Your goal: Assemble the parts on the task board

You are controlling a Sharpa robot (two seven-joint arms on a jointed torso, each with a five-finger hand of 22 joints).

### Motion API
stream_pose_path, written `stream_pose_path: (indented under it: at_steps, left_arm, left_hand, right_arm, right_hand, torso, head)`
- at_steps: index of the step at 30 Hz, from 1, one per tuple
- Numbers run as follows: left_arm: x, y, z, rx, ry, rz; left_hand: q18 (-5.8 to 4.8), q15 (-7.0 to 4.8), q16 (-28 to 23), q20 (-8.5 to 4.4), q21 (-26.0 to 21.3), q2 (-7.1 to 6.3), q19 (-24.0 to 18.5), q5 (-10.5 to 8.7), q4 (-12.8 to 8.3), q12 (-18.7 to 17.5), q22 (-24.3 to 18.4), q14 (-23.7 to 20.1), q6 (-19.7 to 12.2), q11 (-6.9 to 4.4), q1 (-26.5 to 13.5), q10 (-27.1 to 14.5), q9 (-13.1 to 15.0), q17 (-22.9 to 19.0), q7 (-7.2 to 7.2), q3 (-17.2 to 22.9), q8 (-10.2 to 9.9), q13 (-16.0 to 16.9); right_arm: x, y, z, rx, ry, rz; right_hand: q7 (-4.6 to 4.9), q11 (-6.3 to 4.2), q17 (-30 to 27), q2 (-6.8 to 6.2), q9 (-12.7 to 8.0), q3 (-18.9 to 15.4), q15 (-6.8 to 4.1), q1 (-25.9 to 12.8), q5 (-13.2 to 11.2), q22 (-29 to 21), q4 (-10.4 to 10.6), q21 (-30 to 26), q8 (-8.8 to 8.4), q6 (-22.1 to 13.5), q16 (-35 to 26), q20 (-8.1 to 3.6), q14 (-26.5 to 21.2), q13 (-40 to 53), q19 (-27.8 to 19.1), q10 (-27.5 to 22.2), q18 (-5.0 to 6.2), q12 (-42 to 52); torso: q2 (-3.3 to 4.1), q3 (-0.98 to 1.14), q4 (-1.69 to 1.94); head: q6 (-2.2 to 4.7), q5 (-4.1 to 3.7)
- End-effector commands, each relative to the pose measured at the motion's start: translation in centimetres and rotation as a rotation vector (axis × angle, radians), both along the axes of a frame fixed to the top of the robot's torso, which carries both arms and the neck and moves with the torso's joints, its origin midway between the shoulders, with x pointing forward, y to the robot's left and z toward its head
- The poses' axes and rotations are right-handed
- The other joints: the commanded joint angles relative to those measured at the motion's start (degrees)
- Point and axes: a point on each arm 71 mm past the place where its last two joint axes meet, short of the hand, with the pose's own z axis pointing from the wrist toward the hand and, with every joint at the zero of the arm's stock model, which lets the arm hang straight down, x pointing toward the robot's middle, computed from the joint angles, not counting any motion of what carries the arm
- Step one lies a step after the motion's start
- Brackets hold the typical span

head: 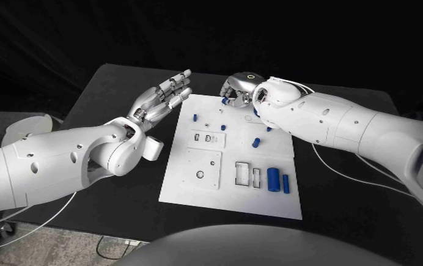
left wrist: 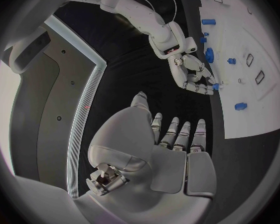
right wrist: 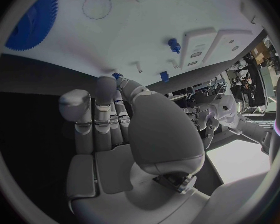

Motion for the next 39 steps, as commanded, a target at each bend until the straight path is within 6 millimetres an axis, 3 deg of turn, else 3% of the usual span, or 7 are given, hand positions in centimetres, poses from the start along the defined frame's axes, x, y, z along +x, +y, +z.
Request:
stream_pose_path:
  at_steps: [1, 7, 10, 13, 16, 20, 39]
  left_arm:
    - [0.0, -0.2, 0.0, -0.024, 0.014, -0.012]
    - [0.0, -0.1, 0.0, -0.032, 0.026, -0.002]
    - [0.1, -0.1, 0.0, -0.033, 0.028, -0.001]
    - [0.1, -0.1, 0.0, -0.034, 0.029, 0.0]
    - [0.1, -0.1, -0.1, -0.033, 0.03, 0.0]
    - [0.1, -0.1, -0.1, -0.033, 0.031, -0.001]
    - [0.3, 0.0, -0.3, -0.029, 0.035, 0.002]
  left_hand:
    - [1.05, 0.1, 0.3, 0.52, 0.4, -0.01, 0.0, 0.38, 0.0, 0.3, 0.1, 0.3, 0.3, 0.43, 0.6, -0.1, 0.1, 0.1, 0.44, 0.4, -0.1, 0.1]
    - [1.05, 0.18, 0.4, 0.58, 0.4, 0.23, 0.1, 0.53, 0.0, 0.7, 0.1, 0.4, 1.0, 0.66, 1.0, 0.0, 0.2, 0.1, 0.9, 0.5, 0.0, 0.1]
    - [1.05, 0.19, 0.4, 0.59, 0.4, 0.23, 0.1, 0.55, 0.0, 0.8, 0.1, 0.5, 1.1, 0.68, 1.0, 0.0, 0.2, 0.1, 0.94, 0.5, 0.0, 0.1]
    - [1.05, 0.22, 0.5, 0.62, 0.5, 0.23, 0.1, 0.63, 0.0, 0.9, 0.1, 0.6, 1.3, 0.79, 1.1, 0.1, 0.2, 0.1, 1.08, 0.5, 0.0, 0.2]
    - [1.05, 0.22, 0.5, 0.62, 0.5, 0.23, 0.1, 0.63, 0.0, 0.9, 0.1, 0.6, 1.3, 0.79, 1.1, 0.1, 0.2, 0.1, 1.09, 0.5, 0.0, 0.2]
    - [1.05, 0.26, 0.5, 0.63, 0.5, 0.21, 0.1, 0.68, -0.1, 1.0, 0.1, 0.6, 1.3, 0.85, 1.2, 0.1, 0.2, 0.1, 1.18, 0.5, 0.0, 0.2]
    - [1.04, 0.39, 0.6, 0.73, 0.5, 0.09, 0.2, 0.96, -0.2, 1.1, 0.1, 0.8, 1.8, 1.07, 1.9, 0.2, 0.3, 0.2, 1.65, 0.5, 0.1, 0.2]
  right_arm:
    - [0.0, 0.1, -0.1, -0.005, 0.013, -0.004]
    - [0.0, 0.2, -0.1, 0.005, 0.023, 0.0]
    - [0.0, 0.3, -0.2, 0.01, 0.028, 0.007]
    - [0.0, 0.3, -0.2, 0.013, 0.032, 0.013]
    - [-0.1, 0.3, -0.1, 0.017, 0.03, 0.015]
    - [0.0, 0.2, -0.2, 0.024, 0.031, 0.012]
    - [-0.7, -1.2, 0.4, 0.093, -0.033, 0.029]
  right_hand:
    - [0.14, -0.07, -0.1, -0.58, -0.1, 0.4, 0.03, 0.0, -0.6, -0.2, 0.1, -0.4, -0.15, -0.4, -0.3, -0.07, -0.6, 0.1, -0.6, -0.5, -0.09, -0.1]
    - [0.54, -0.85, -0.6, -0.46, -0.2, 0.8, -0.27, -0.2, -1.6, -0.6, 0.3, -0.9, -0.03, -0.6, -0.6, -0.2, -1.2, 0.2, -1.1, -0.5, 0.06, 0.2]
    - [-0.28, -0.68, -0.4, -0.62, -0.7, 1.1, -0.31, -0.3, -1.9, -0.2, 0.4, -0.9, -0.16, -2.0, -0.4, -0.32, -1.4, 0.3, -1.2, -0.3, 0.01, 0.4]
    - [0.25, -1.34, -0.4, -0.58, -0.5, 1.4, -0.6, -0.2, -2.0, 0.0, 0.4, -0.8, 0.45, -0.9, -0.3, -0.47, -1.5, 0.4, -1.2, 0.8, 0.02, 0.8]
    - [-0.54, -0.49, -0.6, -1.11, -0.7, 1.4, -0.25, -0.5, -2.3, -0.1, 0.4, -1.0, -0.05, -1.8, -0.5, -0.38, -1.7, 0.1, -1.4, -0.5, -0.03, 0.1]
    - [-0.62, -0.49, -1.0, -1.22, -0.9, 1.4, -0.19, -0.5, -2.4, -0.4, 0.4, -1.3, -0.17, -2.3, -0.8, -0.31, -1.8, 0.2, -1.5, -0.7, 0.04, 0.1]
    - [0.28, -0.45, -2.3, -1.31, -1.0, 2.9, -0.1, 0.9, -1.5, -2.3, -0.5, -3.2, 0.23, -2.0, -2.1, -0.18, -3.5, 0.3, -3.1, 0.5, 0.47, 0.7]
  torso:
    - [-0.01, 0.0, 0.04]
    - [-0.03, -0.01, 0.08]
    - [-0.03, 0.01, 0.04]
    - [-0.03, 0.02, 0.04]
    - [-0.03, 0.01, -0.04]
    - [-0.11, 0.03, -0.06]
    - [-0.33, -0.07, -0.11]
  head:
    - [0.01, 0.01]
    - [0.01, -0.19]
    - [0.01, -0.13]
    - [0.01, -0.1]
    - [0.01, -0.02]
    - [0.01, 0.06]
    - [0.01, 0.19]
